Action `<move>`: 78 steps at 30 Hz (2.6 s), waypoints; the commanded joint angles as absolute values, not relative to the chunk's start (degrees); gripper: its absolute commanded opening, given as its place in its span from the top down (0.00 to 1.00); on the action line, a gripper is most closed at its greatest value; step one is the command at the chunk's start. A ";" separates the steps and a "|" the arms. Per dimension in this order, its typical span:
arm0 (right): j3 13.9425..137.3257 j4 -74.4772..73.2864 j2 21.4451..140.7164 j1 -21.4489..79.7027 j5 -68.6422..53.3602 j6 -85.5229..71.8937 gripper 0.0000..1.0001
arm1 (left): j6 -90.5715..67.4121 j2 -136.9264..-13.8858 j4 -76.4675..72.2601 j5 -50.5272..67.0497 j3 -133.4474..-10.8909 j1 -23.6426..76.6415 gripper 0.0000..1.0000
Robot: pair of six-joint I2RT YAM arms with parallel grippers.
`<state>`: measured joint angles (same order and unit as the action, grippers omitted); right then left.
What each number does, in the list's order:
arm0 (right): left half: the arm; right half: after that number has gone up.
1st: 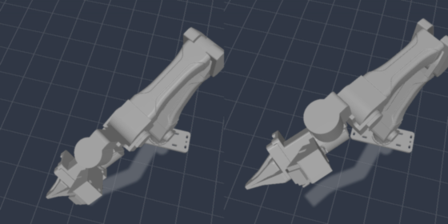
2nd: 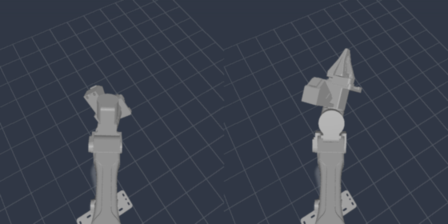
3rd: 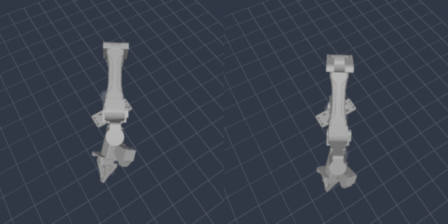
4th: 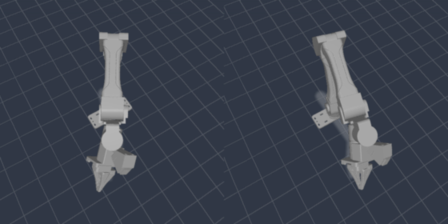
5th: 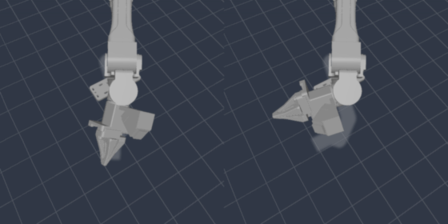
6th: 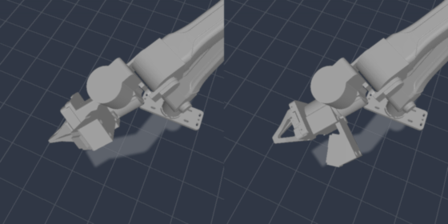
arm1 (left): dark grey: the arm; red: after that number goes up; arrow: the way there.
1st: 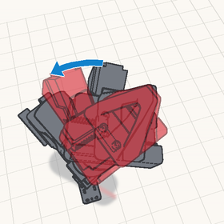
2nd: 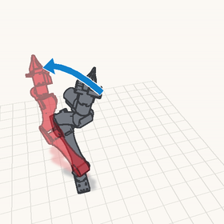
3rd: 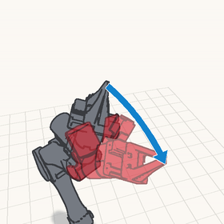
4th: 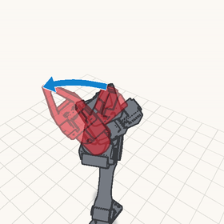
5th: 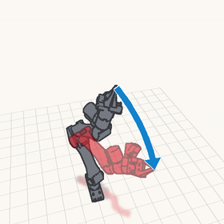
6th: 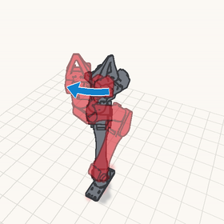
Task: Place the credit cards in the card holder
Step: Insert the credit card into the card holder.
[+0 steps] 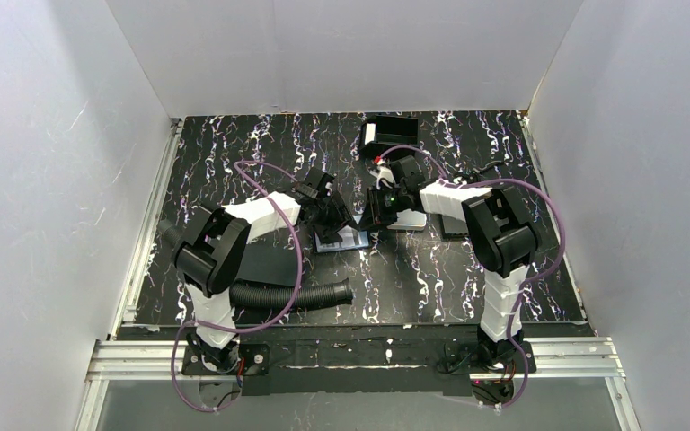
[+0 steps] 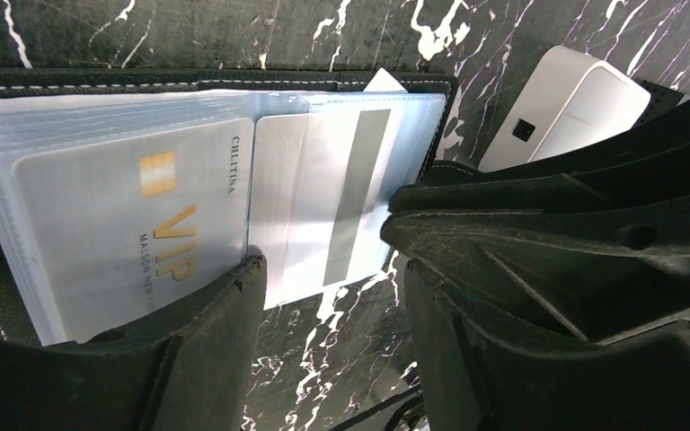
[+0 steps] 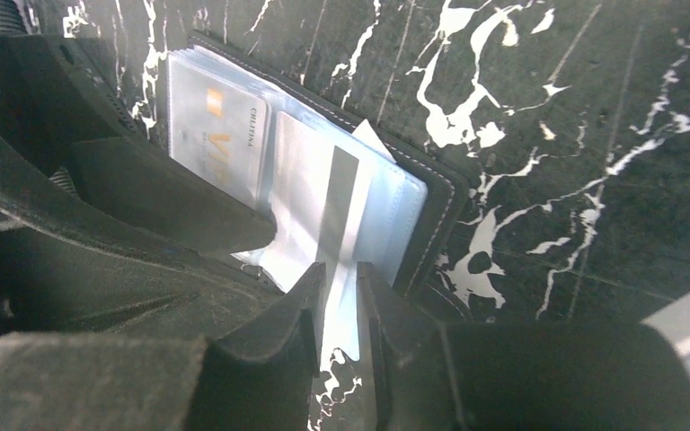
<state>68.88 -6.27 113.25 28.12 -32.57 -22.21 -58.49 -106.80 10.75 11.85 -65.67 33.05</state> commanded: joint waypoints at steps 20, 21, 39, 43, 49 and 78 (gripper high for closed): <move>67.75 -6.76 114.37 27.79 -29.48 -19.43 0.74 | -50.82 -107.60 27.17 -3.35 -69.26 35.66 0.25; 67.53 -6.11 114.25 27.78 -30.34 -19.84 0.75 | -50.98 -107.90 27.16 -3.13 -69.30 35.69 0.25; 61.39 5.02 109.51 25.22 -39.72 -28.57 0.59 | -51.64 -107.31 15.52 6.66 -62.46 34.71 0.71; 62.71 1.96 108.94 25.25 -40.38 -27.24 0.58 | -53.29 -107.08 13.17 8.81 -59.54 33.61 0.76; 63.26 2.00 108.32 25.31 -41.96 -28.06 0.58 | -53.90 -107.09 12.51 9.62 -57.83 32.64 0.83; 64.16 4.80 116.58 27.25 -38.28 -27.77 0.85 | -43.36 -101.08 20.47 6.52 -64.90 33.02 0.37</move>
<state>64.05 4.71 115.26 27.40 -40.58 -28.75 -46.12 -103.42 14.62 11.55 -64.01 33.11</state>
